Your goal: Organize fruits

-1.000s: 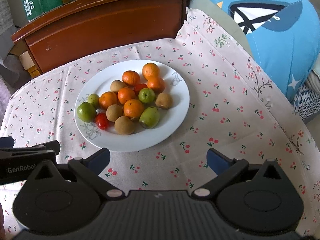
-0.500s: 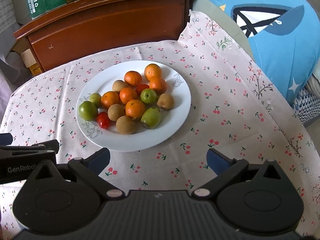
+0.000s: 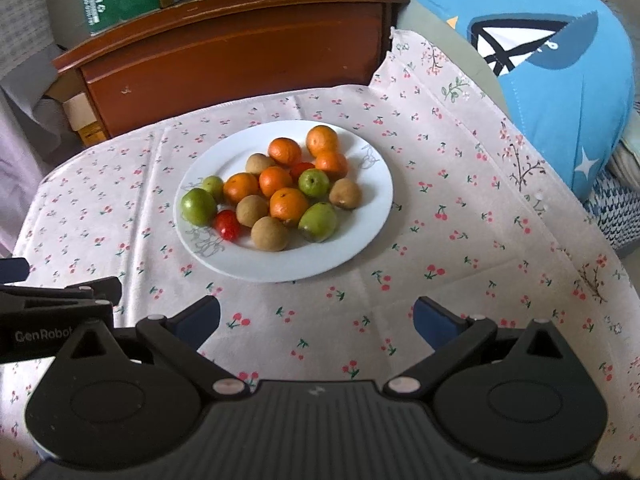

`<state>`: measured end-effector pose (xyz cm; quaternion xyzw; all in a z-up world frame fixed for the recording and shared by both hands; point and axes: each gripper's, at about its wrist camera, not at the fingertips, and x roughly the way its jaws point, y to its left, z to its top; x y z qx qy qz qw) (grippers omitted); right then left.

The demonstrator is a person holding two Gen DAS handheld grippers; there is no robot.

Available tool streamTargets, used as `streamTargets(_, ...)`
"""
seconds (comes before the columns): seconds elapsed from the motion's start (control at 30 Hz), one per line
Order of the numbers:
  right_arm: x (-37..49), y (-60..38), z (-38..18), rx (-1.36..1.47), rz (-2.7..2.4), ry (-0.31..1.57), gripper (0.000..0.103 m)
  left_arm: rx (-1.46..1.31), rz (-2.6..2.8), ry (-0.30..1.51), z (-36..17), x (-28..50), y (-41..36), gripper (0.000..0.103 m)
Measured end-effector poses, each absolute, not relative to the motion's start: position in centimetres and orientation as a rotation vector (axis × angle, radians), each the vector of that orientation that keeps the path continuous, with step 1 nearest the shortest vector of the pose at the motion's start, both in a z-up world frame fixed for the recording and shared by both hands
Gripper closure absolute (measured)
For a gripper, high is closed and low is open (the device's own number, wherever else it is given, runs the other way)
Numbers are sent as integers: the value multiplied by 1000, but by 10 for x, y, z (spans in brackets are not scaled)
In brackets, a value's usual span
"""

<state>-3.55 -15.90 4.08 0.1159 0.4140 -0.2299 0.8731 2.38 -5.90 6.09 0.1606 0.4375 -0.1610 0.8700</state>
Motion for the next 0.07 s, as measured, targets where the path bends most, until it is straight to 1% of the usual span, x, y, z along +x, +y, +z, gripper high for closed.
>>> streamTargets(0.07,-40,-156,38,252,-472,860,1,314,-344,919,63,21,-51,5)
